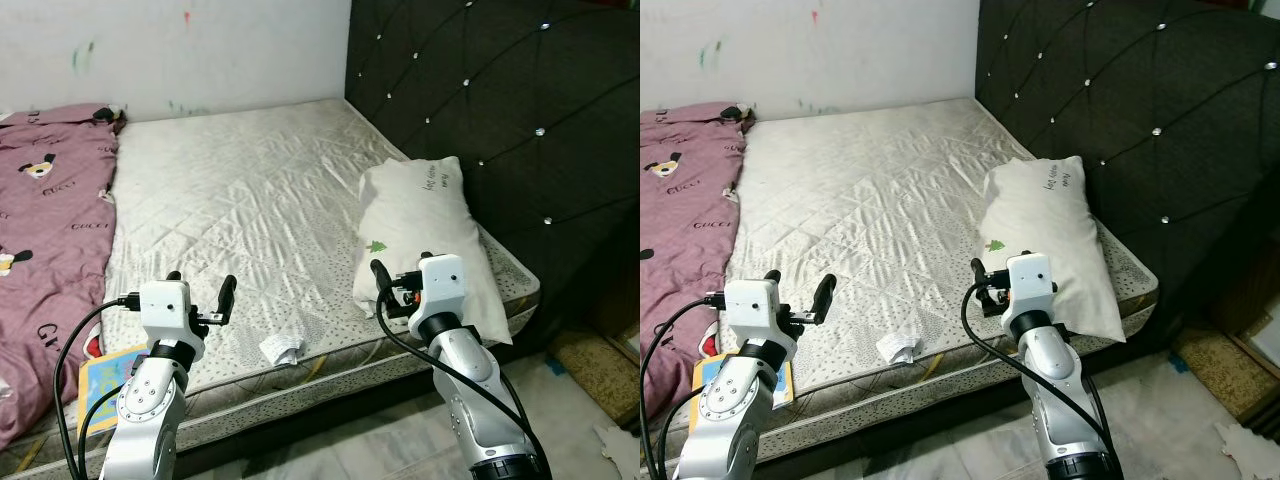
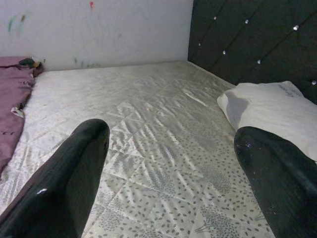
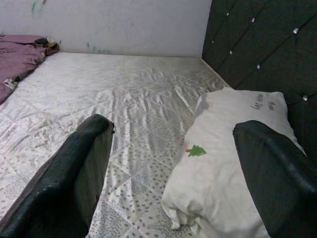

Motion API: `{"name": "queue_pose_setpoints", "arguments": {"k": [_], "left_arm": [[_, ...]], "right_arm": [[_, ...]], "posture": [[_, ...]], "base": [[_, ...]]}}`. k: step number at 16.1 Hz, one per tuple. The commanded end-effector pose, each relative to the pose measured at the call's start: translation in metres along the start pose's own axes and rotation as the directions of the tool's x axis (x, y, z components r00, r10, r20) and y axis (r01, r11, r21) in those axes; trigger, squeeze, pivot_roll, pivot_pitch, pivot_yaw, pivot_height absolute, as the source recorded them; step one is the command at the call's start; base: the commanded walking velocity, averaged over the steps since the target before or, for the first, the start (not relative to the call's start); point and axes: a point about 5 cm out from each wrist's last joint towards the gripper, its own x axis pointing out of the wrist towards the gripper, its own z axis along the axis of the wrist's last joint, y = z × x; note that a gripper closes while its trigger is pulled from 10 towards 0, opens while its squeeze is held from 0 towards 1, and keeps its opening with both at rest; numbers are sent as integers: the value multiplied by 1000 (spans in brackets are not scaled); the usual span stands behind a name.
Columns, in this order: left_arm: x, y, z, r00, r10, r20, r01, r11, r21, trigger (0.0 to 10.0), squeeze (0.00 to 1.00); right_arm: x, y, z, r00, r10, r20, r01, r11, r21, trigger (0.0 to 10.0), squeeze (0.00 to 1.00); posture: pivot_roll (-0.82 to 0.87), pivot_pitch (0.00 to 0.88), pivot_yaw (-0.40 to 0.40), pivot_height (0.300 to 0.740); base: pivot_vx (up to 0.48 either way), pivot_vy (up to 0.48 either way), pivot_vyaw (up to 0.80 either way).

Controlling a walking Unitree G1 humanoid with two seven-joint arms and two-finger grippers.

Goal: Clean up the room

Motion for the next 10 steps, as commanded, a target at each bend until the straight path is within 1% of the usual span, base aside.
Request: {"name": "queue_pose_setpoints", "arguments": {"k": [1, 4, 7, 9, 10], "left_arm": [[0, 1, 2, 1000, -12, 8, 12, 1000, 8, 10000, 0], [0, 0, 2, 1000, -13, 7, 13, 1000, 8, 10000, 0], [1, 1, 2, 1000, -15, 6, 15, 1000, 8, 10000, 0], [1, 1, 2, 1000, -15, 4, 15, 1000, 10, 10000, 0], [2, 1, 1, 1000, -10, 2, 10, 1000, 13, 10000, 0]], "right_arm": [[0, 0, 2, 1000, 5, 4, -5, 1000, 4, 10000, 0], [1, 2, 2, 1000, 14, 5, -14, 1000, 6, 10000, 0], [1, 2, 2, 1000, 17, 8, -17, 1000, 10, 10000, 0], [1, 1, 2, 1000, 7, 7, -8, 1000, 17, 10000, 0], [2, 1, 2, 1000, 8, 7, -8, 1000, 16, 10000, 0]], "posture": [[27, 0, -38, 740], [27, 0, -38, 740], [29, 0, -38, 740], [30, 0, -38, 740], [32, 0, -39, 740]], "base": [[311, 0, 0], [319, 0, 0], [322, 0, 800], [298, 0, 0], [0, 0, 0]]}}
